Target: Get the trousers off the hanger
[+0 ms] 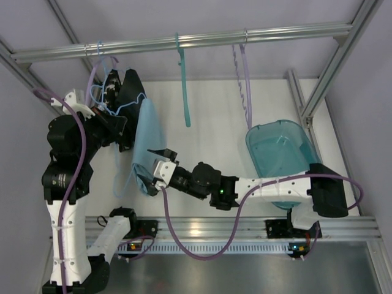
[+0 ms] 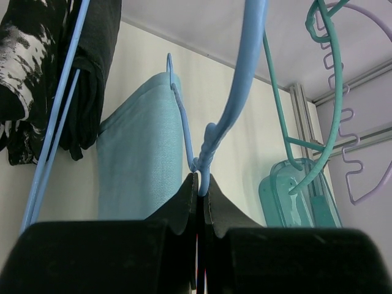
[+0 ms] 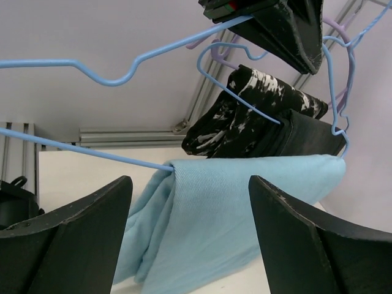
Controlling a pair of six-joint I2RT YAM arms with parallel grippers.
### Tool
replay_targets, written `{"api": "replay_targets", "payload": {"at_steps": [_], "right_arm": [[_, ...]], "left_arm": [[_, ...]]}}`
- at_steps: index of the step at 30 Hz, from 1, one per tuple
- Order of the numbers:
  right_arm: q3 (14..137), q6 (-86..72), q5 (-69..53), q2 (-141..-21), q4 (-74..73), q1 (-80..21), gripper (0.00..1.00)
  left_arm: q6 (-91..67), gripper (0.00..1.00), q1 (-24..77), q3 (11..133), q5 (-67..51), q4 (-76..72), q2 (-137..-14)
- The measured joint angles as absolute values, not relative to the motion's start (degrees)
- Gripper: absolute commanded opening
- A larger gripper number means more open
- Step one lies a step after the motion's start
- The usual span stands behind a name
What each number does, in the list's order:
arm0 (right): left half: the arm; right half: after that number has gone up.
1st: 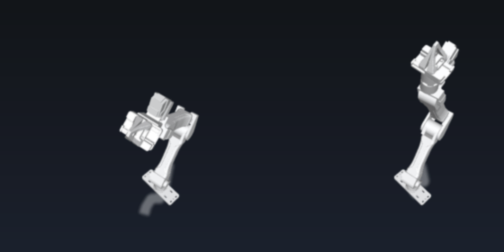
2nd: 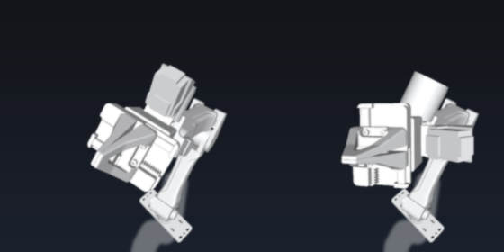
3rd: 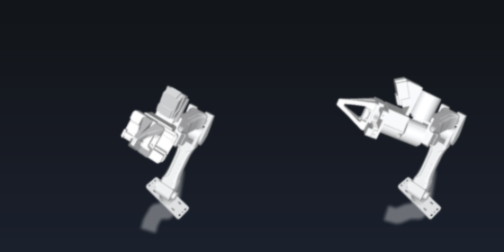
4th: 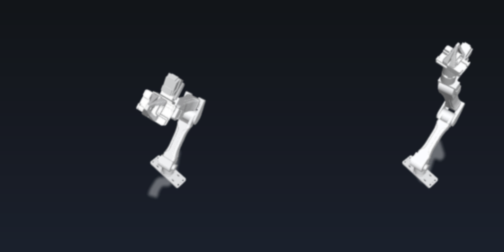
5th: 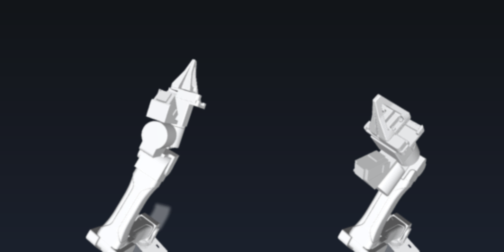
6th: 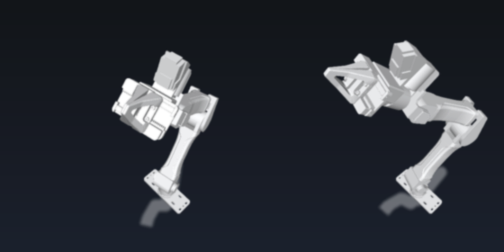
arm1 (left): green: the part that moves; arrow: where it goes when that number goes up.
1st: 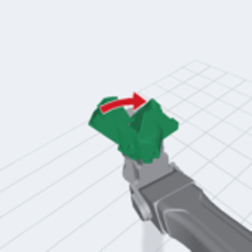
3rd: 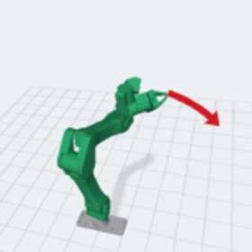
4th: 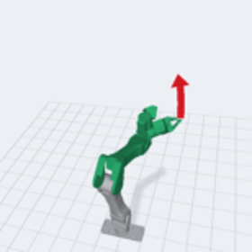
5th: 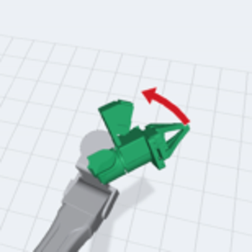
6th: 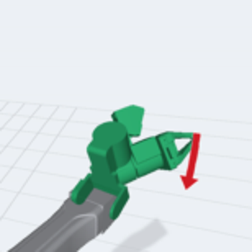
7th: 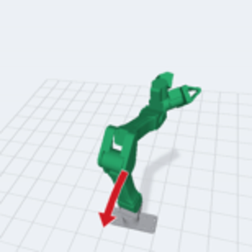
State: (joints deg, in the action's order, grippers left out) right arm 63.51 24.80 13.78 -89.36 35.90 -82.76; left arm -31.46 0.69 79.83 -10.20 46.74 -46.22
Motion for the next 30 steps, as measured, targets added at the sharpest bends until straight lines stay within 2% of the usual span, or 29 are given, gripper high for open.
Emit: {"api": "replay_targets", "payload": {"at_steps": [6, 13, 18, 26, 30], "right_arm": [[64.9, 24.5, 15.9, -92.5, 36.5, -82.8, 0.76], [64.9, 25.4, 17.3, -92.9, 37.0, -82.6, 0.69], [64.9, 26.5, 18.3, -94.0, 38.0, -82.1, 0.7], [65.0, 27.0, 19.7, -97.2, 37.9, -80.8, 0.59], [65.1, 26.9, 19.8, -97.2, 38.1, -79.7, 0.57]], "left_arm": [[-31.6, 0.0, 0.7, 79.9, -10.6, 46.8, -45.8], [-32.1, 0.0, 0.7, 80.9, -12.0, 47.0, -45.3], [-32.9, 0.0, 0.6, 80.9, -12.8, 46.9, -44.6], [-33.1, 0.0, 0.6, 81.5, -13.6, 47.3, -44.2], [-33.1, 0.0, 0.6, 81.6, -13.6, 47.2, -44.2]]}}
